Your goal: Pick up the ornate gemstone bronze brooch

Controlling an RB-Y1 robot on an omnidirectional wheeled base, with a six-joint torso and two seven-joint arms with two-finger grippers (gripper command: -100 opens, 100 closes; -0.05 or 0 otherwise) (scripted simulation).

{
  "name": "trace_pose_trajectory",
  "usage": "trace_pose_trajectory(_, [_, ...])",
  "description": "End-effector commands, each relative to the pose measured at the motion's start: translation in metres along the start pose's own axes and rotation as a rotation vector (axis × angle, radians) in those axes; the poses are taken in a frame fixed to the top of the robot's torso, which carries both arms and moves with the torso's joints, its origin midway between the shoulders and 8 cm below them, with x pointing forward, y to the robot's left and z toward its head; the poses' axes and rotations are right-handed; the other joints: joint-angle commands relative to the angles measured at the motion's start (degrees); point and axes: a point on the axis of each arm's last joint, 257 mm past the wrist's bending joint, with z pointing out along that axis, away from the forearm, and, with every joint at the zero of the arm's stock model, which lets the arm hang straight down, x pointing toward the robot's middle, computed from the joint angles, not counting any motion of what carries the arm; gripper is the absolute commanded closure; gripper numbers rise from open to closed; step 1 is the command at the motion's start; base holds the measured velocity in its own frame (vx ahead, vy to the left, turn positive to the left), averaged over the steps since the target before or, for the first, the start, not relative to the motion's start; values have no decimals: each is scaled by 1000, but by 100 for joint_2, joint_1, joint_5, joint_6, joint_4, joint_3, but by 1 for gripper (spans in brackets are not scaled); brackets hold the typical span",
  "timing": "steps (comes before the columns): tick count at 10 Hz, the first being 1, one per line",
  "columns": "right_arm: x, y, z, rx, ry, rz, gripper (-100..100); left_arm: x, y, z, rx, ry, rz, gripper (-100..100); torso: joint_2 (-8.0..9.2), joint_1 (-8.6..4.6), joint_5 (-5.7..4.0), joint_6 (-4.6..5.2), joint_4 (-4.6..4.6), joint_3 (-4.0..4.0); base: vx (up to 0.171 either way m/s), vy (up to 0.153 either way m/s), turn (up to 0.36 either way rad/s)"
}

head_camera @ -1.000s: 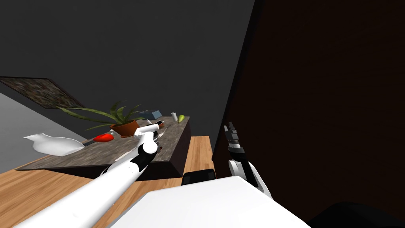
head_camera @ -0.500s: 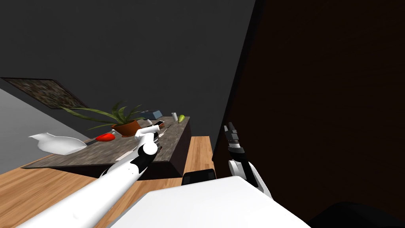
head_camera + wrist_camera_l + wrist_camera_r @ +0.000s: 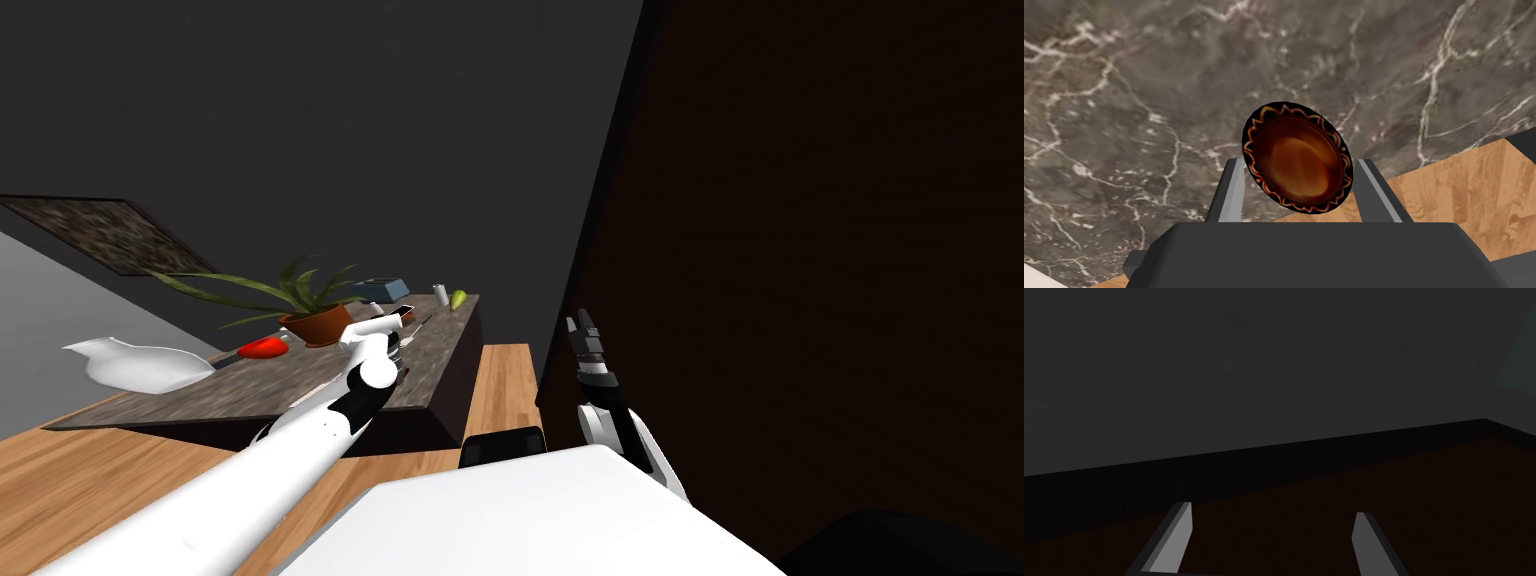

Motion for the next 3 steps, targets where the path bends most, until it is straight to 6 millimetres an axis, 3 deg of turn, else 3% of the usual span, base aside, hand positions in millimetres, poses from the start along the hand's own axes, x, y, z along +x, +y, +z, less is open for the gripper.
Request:
trace_pose_trajectory(1, [0, 0, 0, 0, 0, 0, 0, 1, 0, -11, -2, 0, -7, 100, 0, 0, 0, 0, 0, 0, -18, 12, -61])
trace_pose_trajectory(2, [0, 0, 0, 0, 0, 0, 0, 0, -1, -7, 1, 1, -5, 100, 5, 0, 2, -2, -1, 2, -7, 6, -12])
trace_pose_trajectory(3, [0, 0, 0, 0, 0, 0, 0, -1, -1, -8, 0, 1, -5, 0, 3, 1, 4, -5, -3, 0, 0, 0, 0])
